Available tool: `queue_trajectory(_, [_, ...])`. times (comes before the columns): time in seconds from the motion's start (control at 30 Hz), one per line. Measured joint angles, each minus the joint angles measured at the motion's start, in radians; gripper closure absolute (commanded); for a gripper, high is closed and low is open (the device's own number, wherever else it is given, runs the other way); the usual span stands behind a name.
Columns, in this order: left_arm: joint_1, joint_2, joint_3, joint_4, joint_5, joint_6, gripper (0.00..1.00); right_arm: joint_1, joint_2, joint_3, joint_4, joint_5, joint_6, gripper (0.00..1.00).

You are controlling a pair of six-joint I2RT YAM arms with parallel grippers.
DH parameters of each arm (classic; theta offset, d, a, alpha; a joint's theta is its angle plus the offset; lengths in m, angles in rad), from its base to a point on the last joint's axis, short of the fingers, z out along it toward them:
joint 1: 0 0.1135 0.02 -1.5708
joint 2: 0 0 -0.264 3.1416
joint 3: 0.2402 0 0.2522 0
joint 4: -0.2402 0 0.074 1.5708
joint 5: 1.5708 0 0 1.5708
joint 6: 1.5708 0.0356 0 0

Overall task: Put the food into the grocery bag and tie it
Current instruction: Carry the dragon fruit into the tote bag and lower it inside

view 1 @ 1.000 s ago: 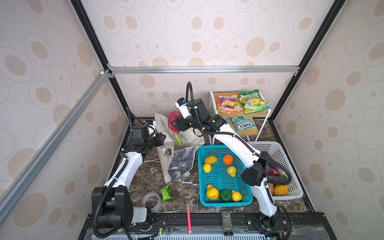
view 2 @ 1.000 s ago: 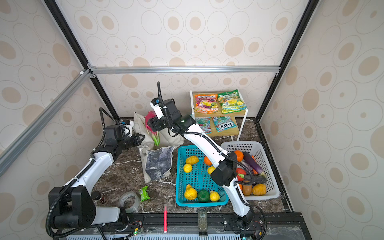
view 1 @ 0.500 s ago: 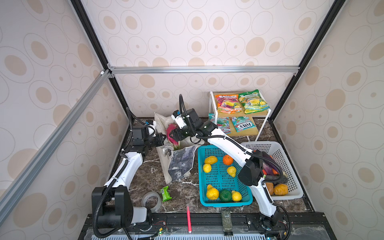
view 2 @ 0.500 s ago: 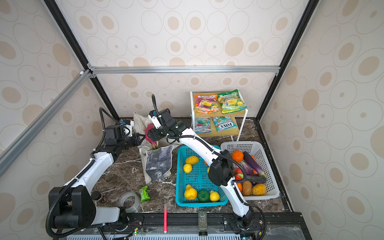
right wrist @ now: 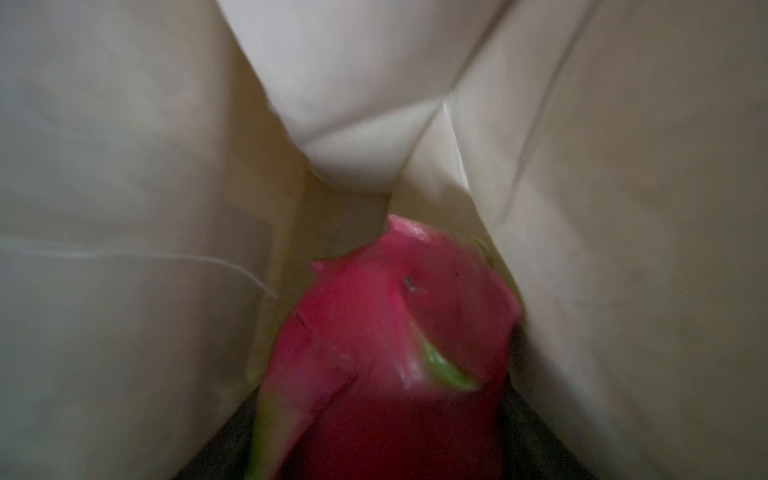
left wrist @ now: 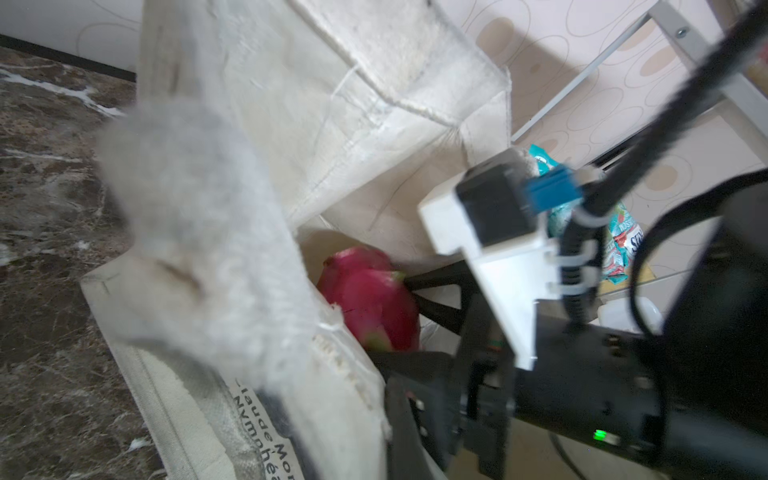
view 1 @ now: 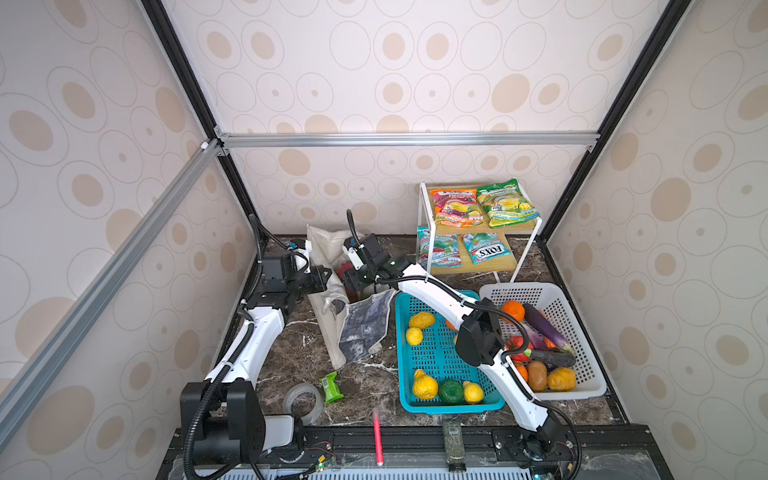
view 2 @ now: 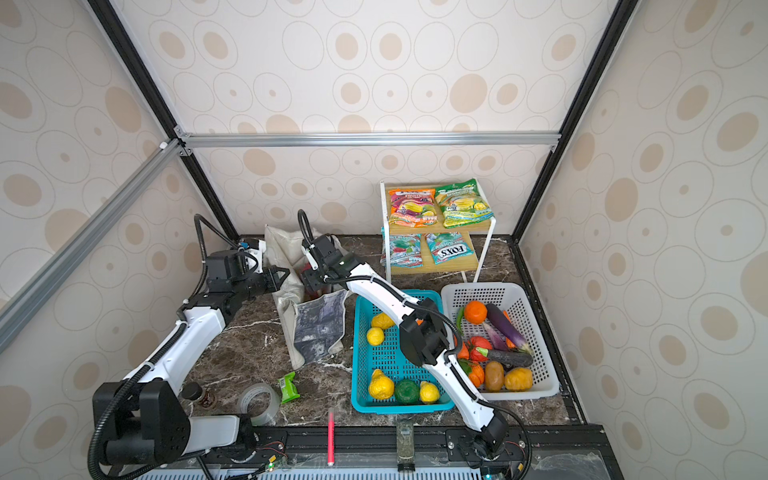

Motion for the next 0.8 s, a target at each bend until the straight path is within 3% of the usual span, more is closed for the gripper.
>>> queue_trajectory(0.5, [0.033, -0.068, 0.011, -0.125, -0.148, 0.031, 1.0, 0.003, 0.025, 0.061, -0.196, 0.325, 0.023, 0.56])
queue_trajectory(0.8, [0.042, -0.009, -0.017, -0.072, -0.111, 0.035, 1.0, -0.01, 0.027, 0.061, -0.212, 0.276, 0.045, 0.26])
